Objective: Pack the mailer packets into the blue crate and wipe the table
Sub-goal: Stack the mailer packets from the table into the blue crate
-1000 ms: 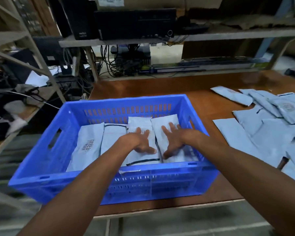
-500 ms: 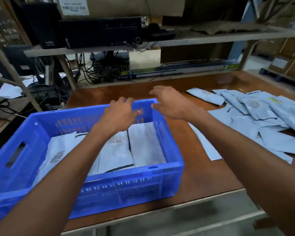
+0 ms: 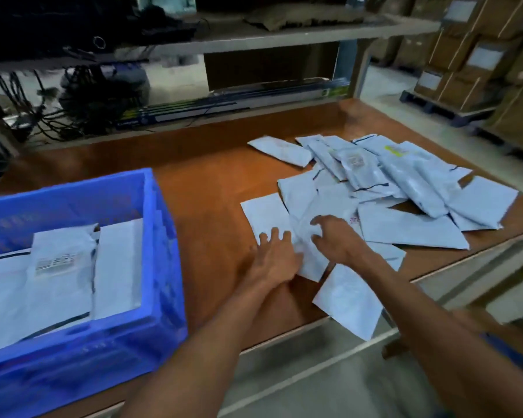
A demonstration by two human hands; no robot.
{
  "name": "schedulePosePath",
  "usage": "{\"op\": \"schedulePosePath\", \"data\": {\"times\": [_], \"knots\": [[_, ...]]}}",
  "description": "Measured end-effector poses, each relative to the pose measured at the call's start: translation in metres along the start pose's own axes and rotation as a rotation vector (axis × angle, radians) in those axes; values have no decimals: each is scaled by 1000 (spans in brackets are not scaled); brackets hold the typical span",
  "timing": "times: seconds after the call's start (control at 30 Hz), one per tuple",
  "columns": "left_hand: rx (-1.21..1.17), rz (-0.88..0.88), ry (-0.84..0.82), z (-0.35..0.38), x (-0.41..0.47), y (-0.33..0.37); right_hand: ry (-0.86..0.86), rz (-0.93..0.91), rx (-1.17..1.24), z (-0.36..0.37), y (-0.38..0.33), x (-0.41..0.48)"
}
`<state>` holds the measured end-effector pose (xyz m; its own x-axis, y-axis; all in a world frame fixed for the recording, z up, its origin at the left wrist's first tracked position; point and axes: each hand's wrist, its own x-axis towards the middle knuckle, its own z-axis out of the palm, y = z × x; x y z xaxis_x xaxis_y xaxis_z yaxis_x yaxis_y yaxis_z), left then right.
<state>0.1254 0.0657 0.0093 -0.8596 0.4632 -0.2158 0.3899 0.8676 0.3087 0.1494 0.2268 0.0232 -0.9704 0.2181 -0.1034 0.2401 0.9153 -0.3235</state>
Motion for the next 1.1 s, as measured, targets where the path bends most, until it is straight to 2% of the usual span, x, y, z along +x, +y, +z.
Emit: {"op": "schedulePosePath", "data": {"times": [0.1,0.23,0.43,0.53,0.67,0.73,0.8,0.9,1.1], "knots": [[-7,-16,27,29,19,2,14,-15,-142,35,16,2],[62,-50,6,43,44,-13,-28,-20,-192,58,19,15],[86,-66,109,41,12,-71,-106,-167,-136,68,10,28],[61,-74,215,43,-23,-90,-159,-334,-167,77,0,18],[53,-198,356,40,-27,-93,43,-355,-116,79,-17,5],[36,-268,356,37,-8,-90,109,-313,-104,74,-23,17],[34,-315,309,40,13,-86,84,-297,-176,73,-22,33],[70,-319,272,56,31,-80,38,-283,-245,89,-20,39],[113,-216,412,69,27,-87,147,-289,-181,118,-21,34]]}}
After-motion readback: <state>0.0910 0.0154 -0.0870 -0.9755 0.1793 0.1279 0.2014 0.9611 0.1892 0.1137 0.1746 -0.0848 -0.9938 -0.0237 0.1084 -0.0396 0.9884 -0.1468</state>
